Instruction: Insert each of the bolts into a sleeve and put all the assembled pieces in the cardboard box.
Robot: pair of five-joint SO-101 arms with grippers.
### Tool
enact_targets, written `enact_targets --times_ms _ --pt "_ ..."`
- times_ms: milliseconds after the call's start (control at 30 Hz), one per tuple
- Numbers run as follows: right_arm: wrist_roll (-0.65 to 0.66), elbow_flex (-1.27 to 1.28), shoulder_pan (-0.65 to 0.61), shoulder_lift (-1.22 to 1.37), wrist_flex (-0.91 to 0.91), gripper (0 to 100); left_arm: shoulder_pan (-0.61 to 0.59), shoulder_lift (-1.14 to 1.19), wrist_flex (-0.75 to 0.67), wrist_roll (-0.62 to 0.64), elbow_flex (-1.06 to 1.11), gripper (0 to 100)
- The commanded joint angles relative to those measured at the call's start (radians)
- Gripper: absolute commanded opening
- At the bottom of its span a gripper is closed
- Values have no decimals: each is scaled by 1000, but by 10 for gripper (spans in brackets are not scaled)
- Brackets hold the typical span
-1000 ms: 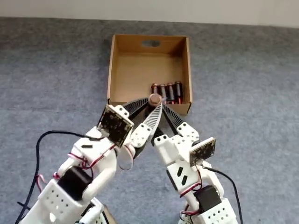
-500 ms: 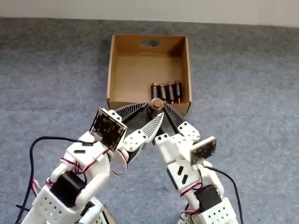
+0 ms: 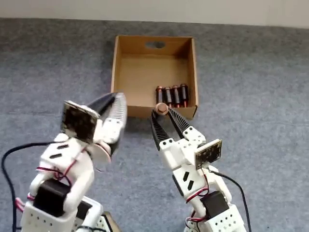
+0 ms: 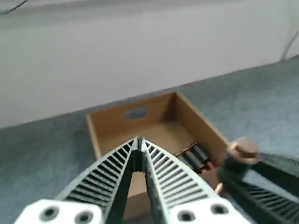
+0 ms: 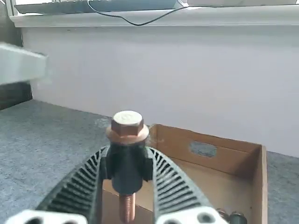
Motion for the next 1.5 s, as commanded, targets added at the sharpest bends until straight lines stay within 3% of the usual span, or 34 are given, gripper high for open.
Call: enact_targets --times_ms 0,133,267,433,533,833,967,1067,1467 --pt "3 122 13 -13 1 7 -186 -8 132 -2 -27 8" --pt "2 122 10 -13 1 7 -315 -8 164 -5 88 8" --pt "2 122 8 -4 10 7 -466 -8 109 -6 346 9" --pt "2 102 8 -15 147 7 -565 -8 -227 -6 634 11" --pt "2 36 8 -5 203 7 -555 -8 -336 -6 693 11" --pt "8 -308 8 -2 406 9 -398 -4 -407 -14 789 11" --pt "8 -475 8 -1 406 9 -372 2 -384 -157 788 10" --pt "8 -579 8 13 403 9 -372 2 -354 -193 788 10" --pt "0 -908 22 728 404 7 -374 2 -334 -196 788 10"
